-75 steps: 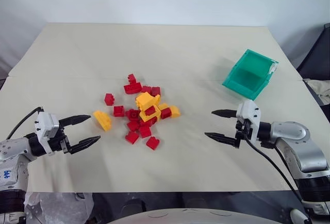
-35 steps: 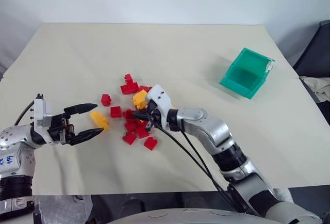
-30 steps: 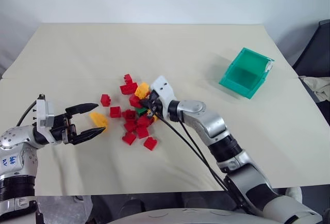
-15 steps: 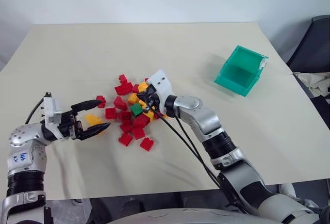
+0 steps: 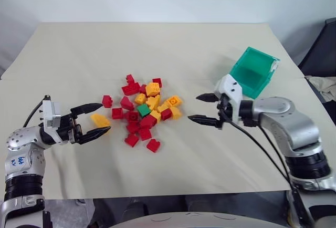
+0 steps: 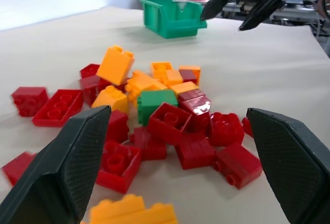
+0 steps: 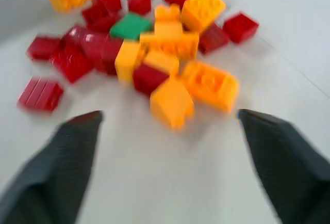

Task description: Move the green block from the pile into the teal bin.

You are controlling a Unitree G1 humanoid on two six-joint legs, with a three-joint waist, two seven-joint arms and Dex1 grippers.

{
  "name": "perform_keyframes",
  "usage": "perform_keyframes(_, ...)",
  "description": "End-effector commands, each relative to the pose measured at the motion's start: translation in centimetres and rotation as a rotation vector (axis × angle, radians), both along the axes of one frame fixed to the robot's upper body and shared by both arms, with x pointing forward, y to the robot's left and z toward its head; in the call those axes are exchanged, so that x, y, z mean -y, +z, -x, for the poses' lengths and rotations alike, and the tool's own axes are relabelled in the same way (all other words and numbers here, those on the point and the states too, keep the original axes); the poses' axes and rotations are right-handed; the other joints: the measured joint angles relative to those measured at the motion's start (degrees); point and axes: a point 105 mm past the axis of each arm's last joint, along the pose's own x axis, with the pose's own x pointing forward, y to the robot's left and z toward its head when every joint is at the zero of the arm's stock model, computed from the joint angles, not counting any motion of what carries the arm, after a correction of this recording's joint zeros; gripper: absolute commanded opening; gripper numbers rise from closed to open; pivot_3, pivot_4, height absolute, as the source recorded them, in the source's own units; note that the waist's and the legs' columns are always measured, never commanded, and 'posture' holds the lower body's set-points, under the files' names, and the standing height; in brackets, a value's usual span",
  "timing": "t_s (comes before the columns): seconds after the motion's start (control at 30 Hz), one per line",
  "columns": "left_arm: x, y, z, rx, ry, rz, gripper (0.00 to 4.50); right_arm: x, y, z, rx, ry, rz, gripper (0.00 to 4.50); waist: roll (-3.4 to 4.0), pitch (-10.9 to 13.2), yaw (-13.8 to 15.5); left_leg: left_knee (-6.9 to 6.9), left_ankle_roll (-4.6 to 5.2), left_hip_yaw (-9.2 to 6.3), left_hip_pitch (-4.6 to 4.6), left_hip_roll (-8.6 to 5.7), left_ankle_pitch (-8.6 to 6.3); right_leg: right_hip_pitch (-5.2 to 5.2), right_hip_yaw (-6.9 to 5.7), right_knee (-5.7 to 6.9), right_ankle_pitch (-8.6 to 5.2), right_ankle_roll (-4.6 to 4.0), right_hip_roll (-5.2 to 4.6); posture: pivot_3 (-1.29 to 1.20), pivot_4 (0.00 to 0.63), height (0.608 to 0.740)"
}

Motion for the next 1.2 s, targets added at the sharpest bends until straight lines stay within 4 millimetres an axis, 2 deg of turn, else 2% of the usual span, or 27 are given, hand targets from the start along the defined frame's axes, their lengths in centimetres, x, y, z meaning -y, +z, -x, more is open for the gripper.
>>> perform_keyframes(0.03, -1.0, 0.6, 0.4, 0.031, 0.024, -0.016, 4.50, 1.2, 1.4, 1.2, 0.023, 0.021, 0.046, 4.48, 0.04, 0.0, 0.1, 0.00, -0.02, -0.01, 0.00, 0.00, 0.02, -0.04, 0.00, 0.05, -0.01, -0.02, 0.01, 0.00, 0.150, 0.740)
perform_keyframes(0.13, -1.1, 0.6, 0.5, 0.035, 0.031, -0.019, 4.50, 0.8, 2.2, 1.7, 0.007, 0.052, 0.052, 4.48, 0.08, 0.0, 0.1, 0.03, -0.04, 0.02, -0.02, 0.00, 0.04, -0.13, 0.06, 0.17, -0.01, -0.02, 0.02, 0.00, 0.150, 0.740)
perform_keyframes(0.23, -1.0, 0.7, 0.6, 0.042, 0.034, -0.019, 4.50, -1.3, 2.9, 1.2, 0.043, 0.095, 0.062, 4.48, 0.09, 0.1, -0.2, 0.08, -0.04, 0.07, 0.00, -0.01, 0.05, -0.18, 0.15, 0.26, 0.00, -0.02, 0.01, 0.00, 0.150, 0.740)
perform_keyframes(0.33, -0.8, 0.7, 0.6, 0.046, 0.035, -0.018, 4.50, -3.1, 2.0, 1.0, -0.020, 0.153, 0.159, 4.48, 0.11, 0.1, 0.0, 0.09, -0.03, 0.06, -0.01, 0.00, 0.06, -0.22, 0.12, 0.31, 0.00, -0.03, 0.02, 0.00, 0.150, 0.740)
perform_keyframes(0.47, -0.5, 0.5, 0.7, 0.048, 0.035, -0.016, 4.50, -5.0, 1.2, -0.6, -0.044, 0.144, 0.254, 4.48, 0.11, 0.1, 0.0, 0.09, -0.03, 0.06, -0.10, 0.00, 0.06, -0.27, 0.09, 0.31, -0.01, -0.06, -0.04, 0.00, 0.150, 0.740)
perform_keyframes(0.6, -0.4, 0.4, 0.8, 0.059, 0.047, -0.005, 4.50, -10.6, 1.5, -3.0, -0.030, 0.173, 0.301, 4.48, 0.13, 0.1, -0.7, 0.10, -0.04, 0.11, -0.11, -0.03, 0.07, -0.33, 0.17, 0.43, 0.02, -0.04, -0.08, 0.00, 0.150, 0.740)
perform_keyframes(0.67, -0.3, 0.3, 0.9, 0.062, 0.051, -0.001, 4.50, -12.1, 1.5, -3.9, -0.036, 0.163, 0.328, 4.48, 0.15, 0.1, -1.0, 0.09, -0.06, 0.11, -0.15, 0.04, 0.08, -0.36, 0.06, 0.47, 0.01, -0.08, -0.02, 0.00, 0.150, 0.740)
perform_keyframes(0.87, -0.1, 0.1, 1.3, 0.069, 0.064, 0.008, 4.50, -14.9, 0.6, -5.8, -0.036, 0.152, 0.406, 4.48, 0.14, 0.1, -1.2, 0.07, -0.11, 0.03, -0.28, -0.04, 0.08, -0.35, -0.16, 0.39, -0.01, -0.11, -0.33, 0.00, 0.150, 0.740)
perform_keyframes(0.97, -0.1, 0.0, 1.7, 0.073, 0.074, 0.011, 4.50, -16.3, 0.3, -6.2, -0.034, 0.168, 0.429, 4.48, 0.14, 0.1, -1.7, 0.08, -0.10, 0.07, -0.28, -0.15, 0.07, -0.36, -0.26, 0.36, 0.02, -0.06, -0.51, 0.00, 0.150, 0.740)
perform_keyframes(1.2, -0.2, 0.0, 2.3, 0.075, 0.087, 0.011, 4.50, -17.9, -0.4, -6.7, -0.043, 0.174, 0.427, 4.48, 0.15, 0.1, -2.0, 0.07, -0.18, 0.00, -0.27, 0.00, 0.04, -0.37, -0.62, 0.40, 0.00, -0.10, -0.54, 0.00, 0.150, 0.740)
